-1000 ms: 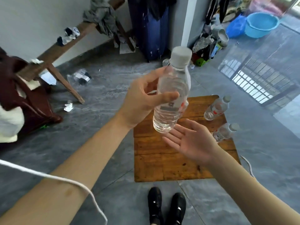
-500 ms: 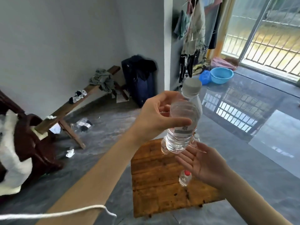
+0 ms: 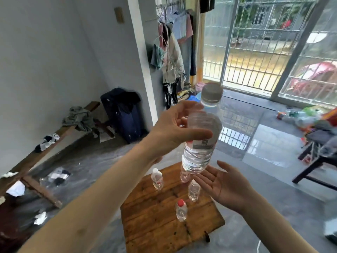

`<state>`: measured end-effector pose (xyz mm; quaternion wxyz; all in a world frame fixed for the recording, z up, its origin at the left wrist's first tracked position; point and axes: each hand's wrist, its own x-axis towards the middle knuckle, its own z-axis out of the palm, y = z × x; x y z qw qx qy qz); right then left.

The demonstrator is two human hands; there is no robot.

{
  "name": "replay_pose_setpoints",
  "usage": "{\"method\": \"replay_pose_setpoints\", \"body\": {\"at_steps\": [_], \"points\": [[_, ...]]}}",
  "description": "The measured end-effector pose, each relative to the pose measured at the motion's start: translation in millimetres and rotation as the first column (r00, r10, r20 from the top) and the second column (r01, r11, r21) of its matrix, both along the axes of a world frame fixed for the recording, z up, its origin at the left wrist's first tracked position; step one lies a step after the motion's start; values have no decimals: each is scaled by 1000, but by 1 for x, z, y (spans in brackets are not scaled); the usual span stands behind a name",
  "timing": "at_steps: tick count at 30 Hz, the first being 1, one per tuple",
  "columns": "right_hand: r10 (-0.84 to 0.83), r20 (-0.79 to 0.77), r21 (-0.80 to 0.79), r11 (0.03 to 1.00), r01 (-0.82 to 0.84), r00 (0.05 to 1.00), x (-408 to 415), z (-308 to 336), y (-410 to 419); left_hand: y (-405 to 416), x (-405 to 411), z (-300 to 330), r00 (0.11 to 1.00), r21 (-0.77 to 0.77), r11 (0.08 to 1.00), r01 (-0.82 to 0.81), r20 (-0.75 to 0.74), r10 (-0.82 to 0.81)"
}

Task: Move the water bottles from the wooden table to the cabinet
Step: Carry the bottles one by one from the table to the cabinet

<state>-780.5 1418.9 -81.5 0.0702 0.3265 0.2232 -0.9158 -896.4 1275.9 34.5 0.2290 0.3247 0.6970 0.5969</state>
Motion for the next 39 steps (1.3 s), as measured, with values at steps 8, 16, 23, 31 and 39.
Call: {"method": "replay_pose_setpoints", "body": {"at_steps": [8,16,23,31,39], "points": [[-201,7,-2,979,202,979,36,17,15,38,11,6,984,-5,985,170,-59,-171],[-403,32,60,914,400,915,71,37,7,69,21,22,928,52,926,374,-28,-373],[-593,72,90,805,587,802,135,34,3,112,71,14,816,77,813,577,-17,-578],[-763,96,111,647,755,639,237,28,9,161,173,7,677,52,675,736,-51,-734],[-855,66,131,518,845,514,351,30,29,212,289,9,556,103,551,828,-23,-831]]}}
